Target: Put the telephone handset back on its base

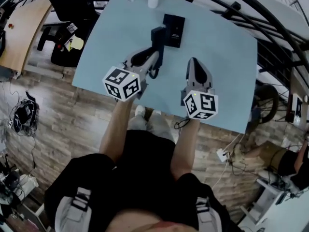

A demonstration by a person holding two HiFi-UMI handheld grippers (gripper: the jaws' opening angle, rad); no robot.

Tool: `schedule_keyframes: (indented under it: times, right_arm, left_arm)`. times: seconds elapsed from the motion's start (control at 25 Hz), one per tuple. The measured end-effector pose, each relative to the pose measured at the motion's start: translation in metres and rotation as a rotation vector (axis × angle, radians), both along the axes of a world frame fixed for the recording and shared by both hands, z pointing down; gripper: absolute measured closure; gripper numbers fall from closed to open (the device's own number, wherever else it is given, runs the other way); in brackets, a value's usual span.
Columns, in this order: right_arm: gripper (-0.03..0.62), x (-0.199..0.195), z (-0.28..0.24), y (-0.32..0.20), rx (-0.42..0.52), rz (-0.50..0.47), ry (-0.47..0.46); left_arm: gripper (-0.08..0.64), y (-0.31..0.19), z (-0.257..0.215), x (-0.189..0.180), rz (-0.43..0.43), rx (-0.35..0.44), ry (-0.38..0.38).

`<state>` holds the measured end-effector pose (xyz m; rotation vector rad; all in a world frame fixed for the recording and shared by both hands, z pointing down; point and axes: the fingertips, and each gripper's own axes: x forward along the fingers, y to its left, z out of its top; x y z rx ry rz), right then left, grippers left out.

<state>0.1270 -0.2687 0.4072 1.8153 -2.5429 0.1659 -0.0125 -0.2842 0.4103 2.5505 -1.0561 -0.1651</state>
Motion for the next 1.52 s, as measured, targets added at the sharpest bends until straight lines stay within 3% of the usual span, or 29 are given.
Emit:
schedule_keyframes:
  times: [0.2, 0.52, 0.8, 1.0, 1.32, 1.52]
  right_arm:
    - [0.598, 0.012, 0.006, -0.021, -0.033, -0.037, 0.054]
    - [0.598, -0.006, 0.044, -0.036, -0.102, -0.104, 0.045]
    - [0.598, -0.002, 0.063, -0.047, -0.13, -0.061, 0.055]
    - [0.598, 0.009, 0.075, -0.053, -0.161, -0.024, 0.072]
    - [0.598, 0.024, 0.092, -0.056, -0.207, 0.022, 0.106]
    - [0.598, 0.042, 0.097, -0.057, -0.226, 0.057, 0.118]
  left_arm:
    - [0.494, -0.017, 0.008, 0.016, 0.037, -0.037, 0.051]
    - [0.494, -0.038, 0.039, 0.01, 0.065, -0.13, 0.183]
    - [0.494, -0.072, 0.081, 0.014, 0.178, -0.241, 0.224]
    - [0.494, -0.108, 0.086, 0.028, 0.262, -0.254, 0.266]
    - [0.495, -0.165, 0.127, 0.04, 0.388, -0.339, 0.226]
    - [0.495, -0.188, 0.141, 0.057, 0.464, -0.377, 0.24]
